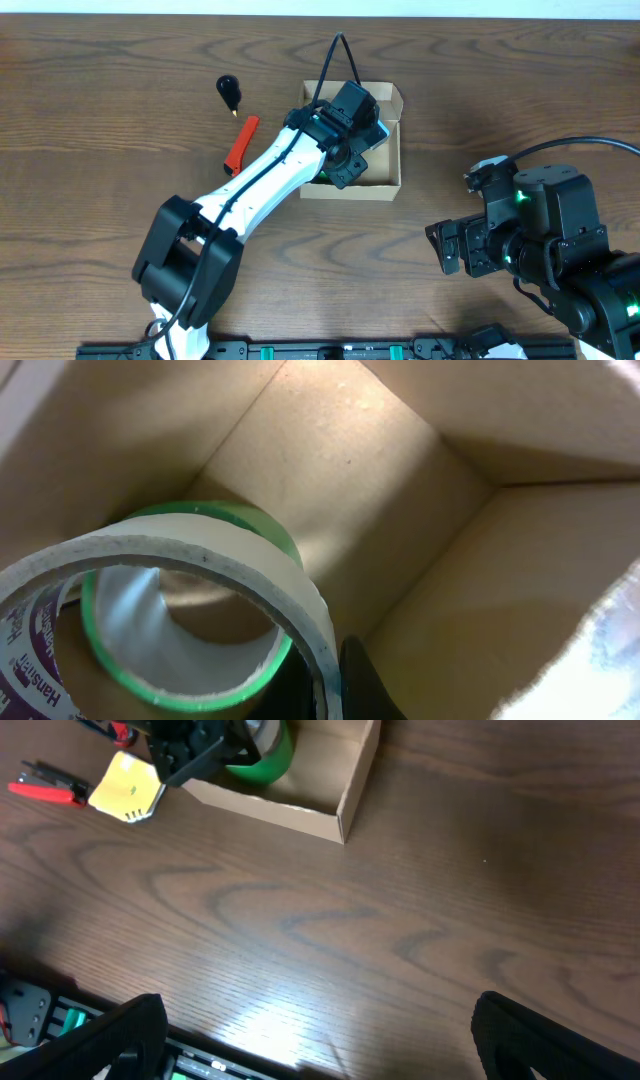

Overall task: Pack container
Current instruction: 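Place the white masking tape into the box beside the green tape, then move the left gripper to the black glue stick and grasp it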

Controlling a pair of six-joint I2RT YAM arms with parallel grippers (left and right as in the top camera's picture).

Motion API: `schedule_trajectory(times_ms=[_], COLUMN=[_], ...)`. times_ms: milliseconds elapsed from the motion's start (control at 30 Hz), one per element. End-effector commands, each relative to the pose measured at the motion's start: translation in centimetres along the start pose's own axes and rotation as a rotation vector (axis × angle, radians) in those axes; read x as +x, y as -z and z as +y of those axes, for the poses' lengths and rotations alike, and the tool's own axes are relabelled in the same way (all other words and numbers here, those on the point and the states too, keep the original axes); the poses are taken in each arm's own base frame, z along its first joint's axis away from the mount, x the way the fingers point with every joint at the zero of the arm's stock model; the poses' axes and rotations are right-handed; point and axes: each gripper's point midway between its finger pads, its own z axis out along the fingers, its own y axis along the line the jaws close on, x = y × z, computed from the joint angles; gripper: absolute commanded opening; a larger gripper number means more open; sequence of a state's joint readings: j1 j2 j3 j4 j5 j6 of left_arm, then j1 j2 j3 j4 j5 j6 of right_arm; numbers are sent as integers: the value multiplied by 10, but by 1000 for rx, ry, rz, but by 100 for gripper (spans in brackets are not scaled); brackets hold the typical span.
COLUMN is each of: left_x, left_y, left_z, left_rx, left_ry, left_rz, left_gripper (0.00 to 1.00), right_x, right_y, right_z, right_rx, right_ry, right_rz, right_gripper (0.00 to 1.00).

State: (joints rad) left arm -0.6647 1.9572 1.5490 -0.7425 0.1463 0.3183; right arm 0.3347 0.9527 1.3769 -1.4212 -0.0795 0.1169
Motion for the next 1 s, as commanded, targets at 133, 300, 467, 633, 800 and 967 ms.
schedule_trajectory(times_ms=[133,300,467,633,800,967], left_x=[4,4,2,2,2,-16], left_y=[-14,-18,-17,-17,-13,18], left_z=[10,18,22,22,20,14], left_rx=[-24,-31,-40,-39,-36,-41], left_ry=[14,26,29,30,40,65], left_rz=[16,12,0,1,1,-38], left_gripper=[6,6,6,41,56,55], right_x=[1,1,1,1,1,1], right_y=[1,1,1,1,1,1], right_z=[0,0,0,0,0,0], right_rx=[-3,-3,-3,-3,-3,-3], right_ry=[4,4,4,4,4,4], right_rz=[-2,-2,-2,-2,-2,-2], right_gripper=[99,99,99,99,99,99])
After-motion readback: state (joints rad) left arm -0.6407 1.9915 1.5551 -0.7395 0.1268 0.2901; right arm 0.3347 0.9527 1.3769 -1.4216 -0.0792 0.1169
